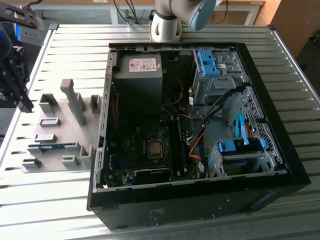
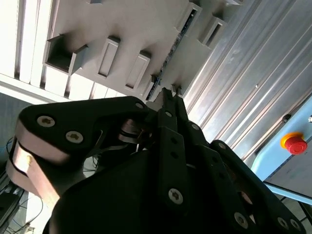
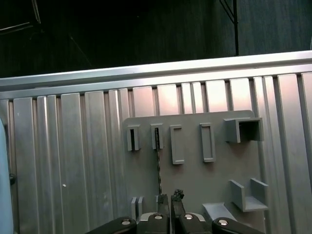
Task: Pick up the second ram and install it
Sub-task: 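Pick up the second ram and move it above second insertion slot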
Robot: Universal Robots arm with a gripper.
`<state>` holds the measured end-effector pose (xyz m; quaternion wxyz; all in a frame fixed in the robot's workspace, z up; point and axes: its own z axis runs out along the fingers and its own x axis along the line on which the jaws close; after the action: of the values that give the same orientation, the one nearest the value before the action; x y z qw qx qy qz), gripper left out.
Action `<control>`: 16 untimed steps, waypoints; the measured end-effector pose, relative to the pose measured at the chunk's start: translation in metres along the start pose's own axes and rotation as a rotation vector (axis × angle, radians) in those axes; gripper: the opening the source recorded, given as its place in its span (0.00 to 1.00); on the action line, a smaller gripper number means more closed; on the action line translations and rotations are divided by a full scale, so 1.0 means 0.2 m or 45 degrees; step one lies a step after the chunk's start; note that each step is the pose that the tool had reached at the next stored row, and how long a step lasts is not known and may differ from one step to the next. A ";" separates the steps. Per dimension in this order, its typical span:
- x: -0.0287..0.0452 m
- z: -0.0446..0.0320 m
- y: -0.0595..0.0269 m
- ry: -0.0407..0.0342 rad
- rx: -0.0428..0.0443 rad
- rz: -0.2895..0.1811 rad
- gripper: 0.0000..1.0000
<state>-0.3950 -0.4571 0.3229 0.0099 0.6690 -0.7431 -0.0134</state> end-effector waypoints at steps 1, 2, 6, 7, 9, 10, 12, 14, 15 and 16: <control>0.000 0.000 0.000 0.0000 0.000 0.000 0.18; 0.000 0.000 0.000 0.0000 0.000 0.000 0.18; 0.001 0.013 0.000 -0.0004 0.001 0.000 0.36; 0.001 0.021 -0.001 -0.0001 0.001 0.000 0.36; 0.004 0.039 -0.002 0.0000 0.001 0.000 0.42; 0.005 0.048 -0.002 0.0000 0.001 0.000 0.42; 0.007 0.066 -0.002 0.0000 0.001 0.000 0.42; 0.007 0.084 -0.002 -0.0001 0.001 0.001 0.42; 0.008 0.093 -0.002 -0.0001 0.001 0.001 0.42; 0.008 0.102 -0.002 -0.0001 0.001 0.001 0.42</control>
<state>-0.3954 -0.4587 0.3024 0.0097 0.6687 -0.7434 -0.0132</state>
